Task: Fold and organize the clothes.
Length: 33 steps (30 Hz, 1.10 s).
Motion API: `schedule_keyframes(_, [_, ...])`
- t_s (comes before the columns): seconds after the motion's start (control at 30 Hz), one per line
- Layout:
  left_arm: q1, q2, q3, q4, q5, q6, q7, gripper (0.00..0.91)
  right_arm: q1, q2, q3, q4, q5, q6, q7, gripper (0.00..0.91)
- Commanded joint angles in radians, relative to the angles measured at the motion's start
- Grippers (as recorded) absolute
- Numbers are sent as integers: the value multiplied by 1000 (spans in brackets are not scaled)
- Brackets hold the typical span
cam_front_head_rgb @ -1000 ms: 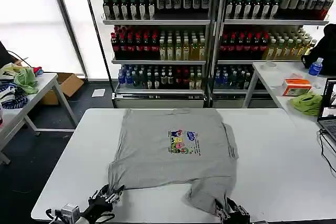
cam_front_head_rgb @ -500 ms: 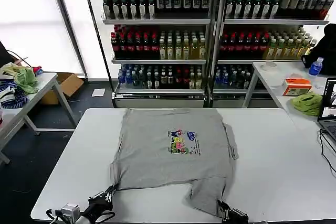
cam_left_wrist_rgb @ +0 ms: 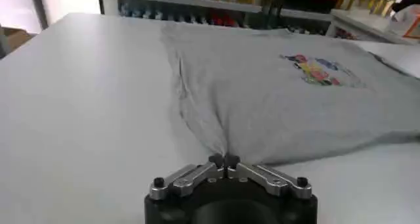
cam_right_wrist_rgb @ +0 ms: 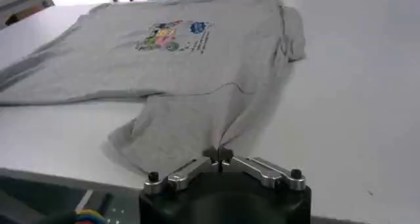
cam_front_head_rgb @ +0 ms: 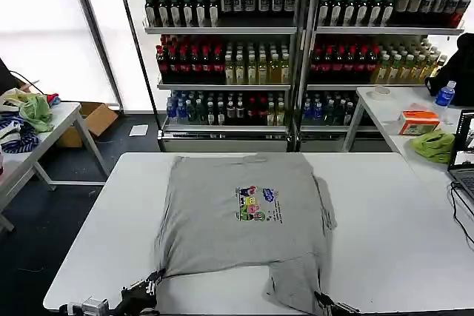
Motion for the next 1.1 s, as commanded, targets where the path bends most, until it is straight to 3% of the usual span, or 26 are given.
schedule_keyframes(0.03, [79,-1,-22,-68,14,39,4,10,-72,-28,24,38,14,-3,3,0])
schedule_keyframes(0.4, [37,40,-71,-102,30,69,31,10,-63,-25,4,83,27,10,-19,0])
schedule_keyframes(0.63, [-91,66,-71,-74,-2,70,38,10,101,-4,21,64,140,89,5,0])
schedule_keyframes(0.73, [-153,67,-69,-59,-32,70,42,10,184,15,24,49,179,89,15,0])
schedule_keyframes(1.1, [-387,130,2,61,-118,72,26,10,406,72,-15,-85,140,126,55,0])
